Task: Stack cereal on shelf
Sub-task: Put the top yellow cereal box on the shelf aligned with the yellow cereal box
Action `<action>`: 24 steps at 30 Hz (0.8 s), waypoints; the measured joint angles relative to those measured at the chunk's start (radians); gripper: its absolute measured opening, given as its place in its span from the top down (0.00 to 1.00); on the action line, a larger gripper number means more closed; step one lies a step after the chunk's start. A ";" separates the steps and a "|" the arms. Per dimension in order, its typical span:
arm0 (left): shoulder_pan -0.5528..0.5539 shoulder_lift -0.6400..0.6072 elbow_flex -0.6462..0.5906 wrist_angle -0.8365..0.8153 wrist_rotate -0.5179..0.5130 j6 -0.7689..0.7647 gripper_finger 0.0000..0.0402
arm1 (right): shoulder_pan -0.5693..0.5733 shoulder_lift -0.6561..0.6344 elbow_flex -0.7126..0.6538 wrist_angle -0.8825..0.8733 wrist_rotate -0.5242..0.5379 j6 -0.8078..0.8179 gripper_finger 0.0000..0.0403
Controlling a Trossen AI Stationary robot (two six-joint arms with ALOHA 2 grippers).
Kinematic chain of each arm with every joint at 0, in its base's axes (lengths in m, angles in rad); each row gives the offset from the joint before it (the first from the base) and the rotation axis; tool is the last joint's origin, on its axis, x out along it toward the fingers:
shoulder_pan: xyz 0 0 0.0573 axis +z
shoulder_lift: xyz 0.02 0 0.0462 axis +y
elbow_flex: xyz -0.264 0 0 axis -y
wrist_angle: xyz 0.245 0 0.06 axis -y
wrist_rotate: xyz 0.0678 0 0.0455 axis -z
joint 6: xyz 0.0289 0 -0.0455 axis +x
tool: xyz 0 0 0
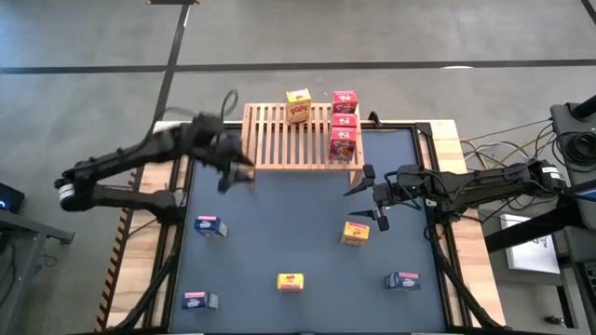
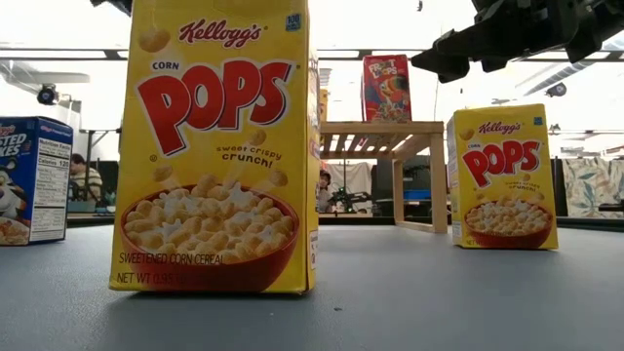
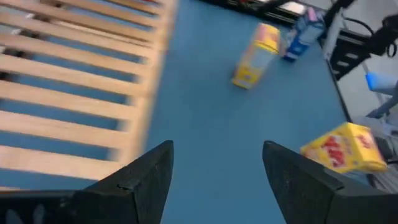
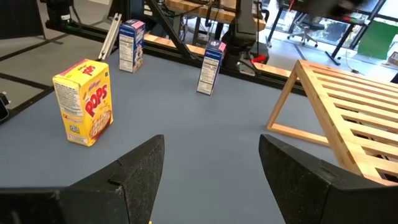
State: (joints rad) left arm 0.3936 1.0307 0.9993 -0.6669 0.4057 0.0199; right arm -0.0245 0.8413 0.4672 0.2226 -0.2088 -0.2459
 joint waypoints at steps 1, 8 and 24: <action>-0.085 -0.034 -0.023 0.027 -0.065 -0.049 0.43 | 0.000 0.000 0.000 0.000 0.000 0.000 0.38; -0.669 -0.155 -0.191 0.383 -0.568 -0.204 0.43 | 0.000 0.000 0.001 0.038 0.000 0.001 0.38; -1.016 0.010 -0.341 0.843 -0.949 -0.031 0.44 | 0.000 0.000 0.001 0.045 -0.001 0.166 0.38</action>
State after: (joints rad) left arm -0.6228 1.0408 0.6582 0.1758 -0.5434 -0.0113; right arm -0.0242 0.8413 0.4679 0.2674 -0.2096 -0.0798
